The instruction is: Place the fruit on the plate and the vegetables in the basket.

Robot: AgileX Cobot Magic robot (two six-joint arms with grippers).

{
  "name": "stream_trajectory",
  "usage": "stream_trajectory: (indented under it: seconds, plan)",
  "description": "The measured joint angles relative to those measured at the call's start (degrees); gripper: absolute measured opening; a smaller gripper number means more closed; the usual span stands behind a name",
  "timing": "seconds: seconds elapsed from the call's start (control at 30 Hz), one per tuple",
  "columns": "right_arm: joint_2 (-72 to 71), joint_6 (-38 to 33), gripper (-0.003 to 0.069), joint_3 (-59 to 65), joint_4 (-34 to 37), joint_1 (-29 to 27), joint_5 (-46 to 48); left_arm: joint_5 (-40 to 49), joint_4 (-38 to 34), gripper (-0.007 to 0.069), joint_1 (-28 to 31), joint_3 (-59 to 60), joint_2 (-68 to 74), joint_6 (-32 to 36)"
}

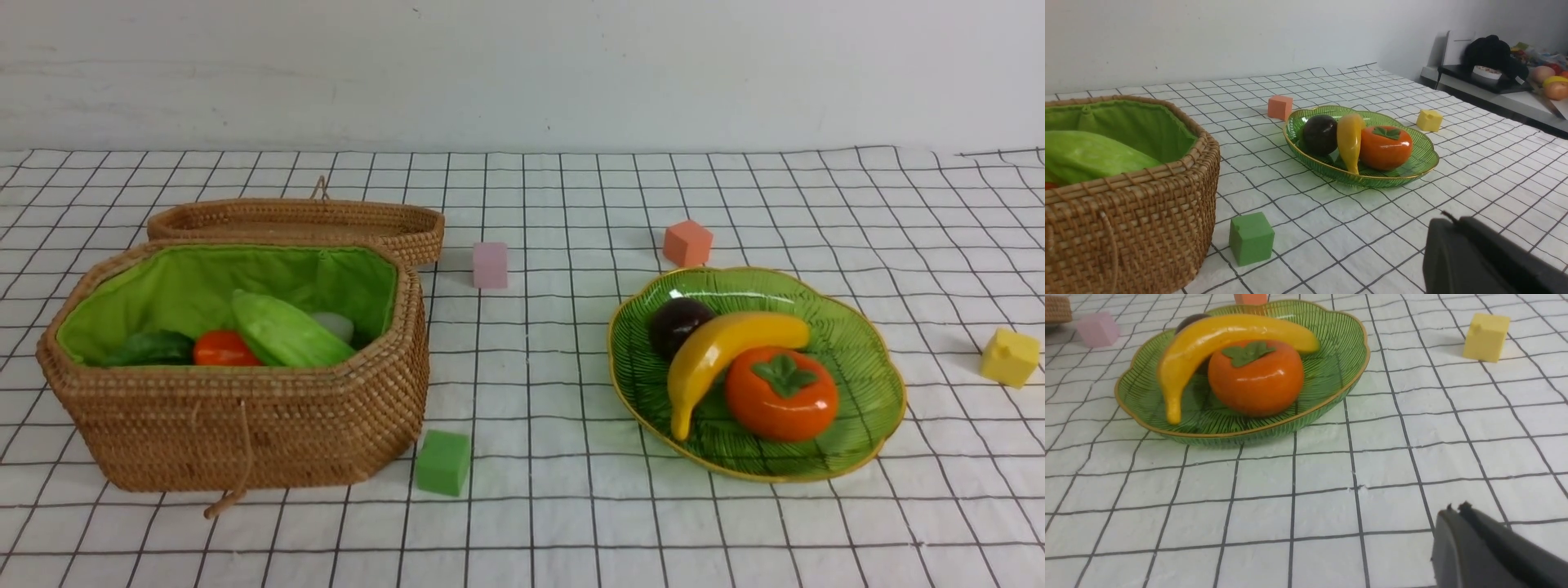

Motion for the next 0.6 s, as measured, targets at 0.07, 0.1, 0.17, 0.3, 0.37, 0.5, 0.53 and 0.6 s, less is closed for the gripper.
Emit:
stream_trajectory:
  seconds: [0.07, 0.1, 0.17, 0.3, 0.37, 0.5, 0.53, 0.6]
  plan:
    - [0.00, 0.00, -0.0008, 0.00, 0.00, 0.00, -0.06, 0.00, 0.00, -0.0013, 0.00, 0.08, 0.00, 0.00]
    - [0.00, 0.00, -0.0008, 0.00, 0.00, 0.00, -0.17, -0.05, 0.00, -0.0013, 0.00, 0.07, 0.00, 0.00]
    - [0.00, 0.00, -0.0008, 0.00, 0.00, 0.00, -0.17, 0.00, 0.00, -0.0013, 0.00, 0.07, 0.00, 0.00]
    - [0.00, 0.00, -0.0007, 0.00, 0.00, 0.00, -0.17, 0.00, 0.00, -0.0013, 0.00, 0.07, 0.00, 0.00]
    - [0.00, 0.00, -0.0006, 0.00, 0.00, 0.00, -0.19, 0.00, 0.00, -0.0013, 0.00, 0.07, 0.00, 0.00]
    - [0.00, 0.00, -0.0004, 0.00, 0.00, 0.00, -0.19, 0.00, 0.00, -0.0013, 0.00, 0.07, 0.00, 0.00]
    - [0.00, 0.00, -0.0003, 0.00, 0.00, 0.00, -0.19, 0.00, 0.00, -0.0013, 0.00, 0.07, 0.00, 0.00]
    - [0.00, 0.00, -0.0003, 0.00, 0.00, 0.00, -0.19, 0.00, 0.00, -0.0012, 0.00, 0.07, 0.00, 0.00]
